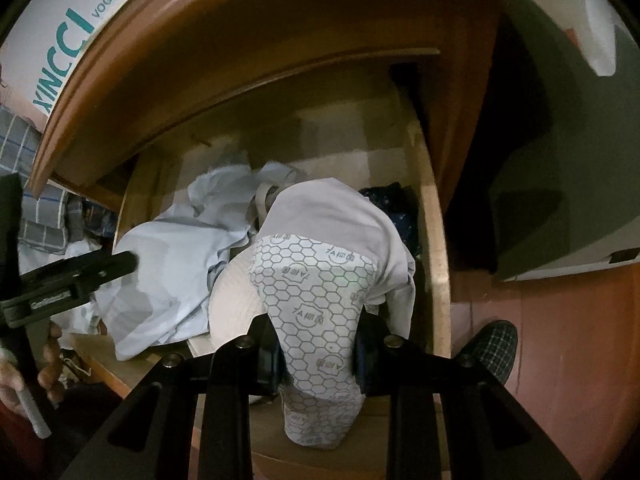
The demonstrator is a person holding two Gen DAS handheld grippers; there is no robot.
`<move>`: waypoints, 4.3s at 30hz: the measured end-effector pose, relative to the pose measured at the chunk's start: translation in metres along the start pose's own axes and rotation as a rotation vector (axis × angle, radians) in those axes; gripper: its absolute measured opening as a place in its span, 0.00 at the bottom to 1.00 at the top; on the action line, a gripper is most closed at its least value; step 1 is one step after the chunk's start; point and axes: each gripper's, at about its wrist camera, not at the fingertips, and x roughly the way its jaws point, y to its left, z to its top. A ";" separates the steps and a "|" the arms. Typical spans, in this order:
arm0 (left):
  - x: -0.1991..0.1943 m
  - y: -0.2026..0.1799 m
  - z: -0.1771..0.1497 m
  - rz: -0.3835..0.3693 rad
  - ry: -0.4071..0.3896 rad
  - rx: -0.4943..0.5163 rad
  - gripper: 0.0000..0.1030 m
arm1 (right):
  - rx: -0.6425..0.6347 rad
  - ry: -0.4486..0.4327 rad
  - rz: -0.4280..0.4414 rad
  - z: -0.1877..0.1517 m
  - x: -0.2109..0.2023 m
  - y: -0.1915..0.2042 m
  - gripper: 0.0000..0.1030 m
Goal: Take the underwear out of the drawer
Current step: 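Grasp the white underwear with the left tool while the right tool holds the hexagon underwear, then lift the white underwear with the left tool and drop it into the white box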
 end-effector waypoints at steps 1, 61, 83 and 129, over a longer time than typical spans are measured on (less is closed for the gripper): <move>0.006 -0.001 0.001 0.005 0.012 0.004 0.78 | -0.008 0.001 -0.001 0.000 0.000 0.001 0.24; -0.129 -0.026 -0.029 -0.062 -0.154 0.063 0.13 | -0.088 0.018 -0.086 -0.003 0.012 0.013 0.25; -0.358 -0.012 0.024 -0.079 -0.558 0.076 0.13 | -0.089 0.055 -0.131 -0.007 0.021 0.009 0.25; -0.182 -0.017 0.195 0.111 -0.334 0.020 0.26 | -0.065 0.080 -0.107 -0.008 0.023 0.007 0.26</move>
